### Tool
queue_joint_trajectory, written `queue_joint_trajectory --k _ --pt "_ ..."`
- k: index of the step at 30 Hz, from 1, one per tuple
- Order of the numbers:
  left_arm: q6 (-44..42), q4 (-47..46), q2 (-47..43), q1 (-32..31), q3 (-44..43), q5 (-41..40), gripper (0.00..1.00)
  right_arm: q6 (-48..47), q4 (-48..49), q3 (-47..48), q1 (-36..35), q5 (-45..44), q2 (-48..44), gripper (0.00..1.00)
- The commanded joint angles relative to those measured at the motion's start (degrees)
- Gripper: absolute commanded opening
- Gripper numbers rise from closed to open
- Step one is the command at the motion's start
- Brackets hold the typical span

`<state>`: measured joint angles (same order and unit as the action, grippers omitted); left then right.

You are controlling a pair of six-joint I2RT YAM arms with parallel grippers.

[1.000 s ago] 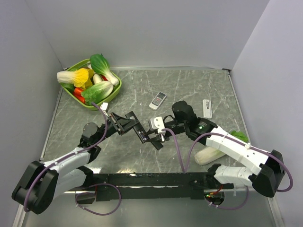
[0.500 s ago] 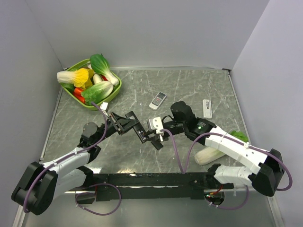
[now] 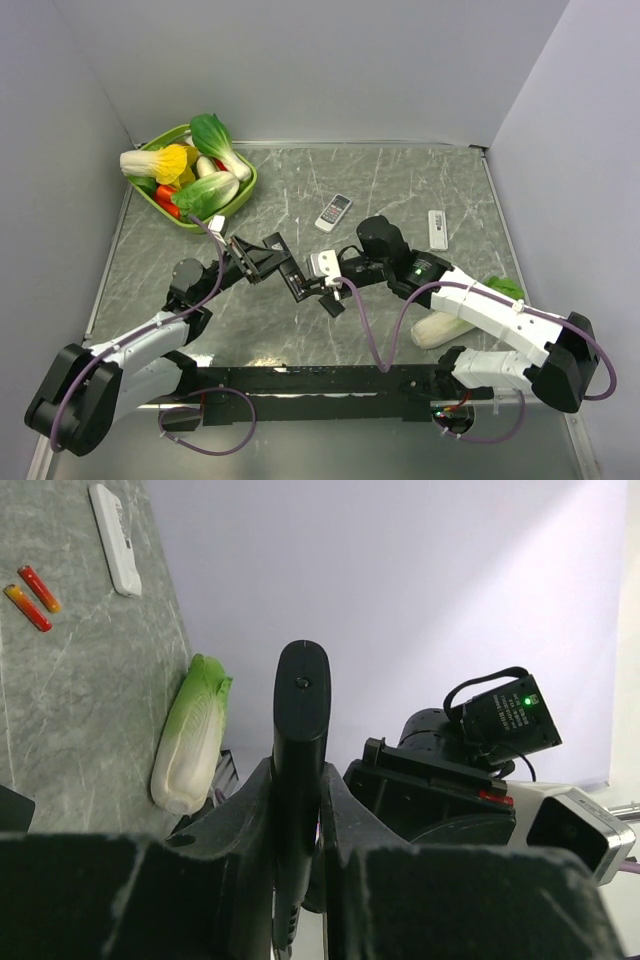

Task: Load the batteries into the remote control
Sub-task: Load the battery into the remote control.

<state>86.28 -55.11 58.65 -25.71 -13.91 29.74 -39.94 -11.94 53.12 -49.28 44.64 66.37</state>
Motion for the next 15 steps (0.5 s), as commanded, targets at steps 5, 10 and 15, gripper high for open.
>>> queue_joint_trajectory --k 5,10,15 --pt "5.0 -7.1 -4.0 -0.7 -3.0 2.8 0.02 -2.1 0.3 -0.2 -1.2 -7.0 3.6 0.15" --pt "4.5 -6.2 -4.5 -0.7 -3.6 3.1 0.02 -1.8 -2.6 2.2 -2.1 -12.6 6.0 0.08" --pt "2.6 -4.3 -5.6 -0.7 -4.3 3.2 0.02 0.7 -6.1 4.8 -3.2 -17.3 9.1 0.07"
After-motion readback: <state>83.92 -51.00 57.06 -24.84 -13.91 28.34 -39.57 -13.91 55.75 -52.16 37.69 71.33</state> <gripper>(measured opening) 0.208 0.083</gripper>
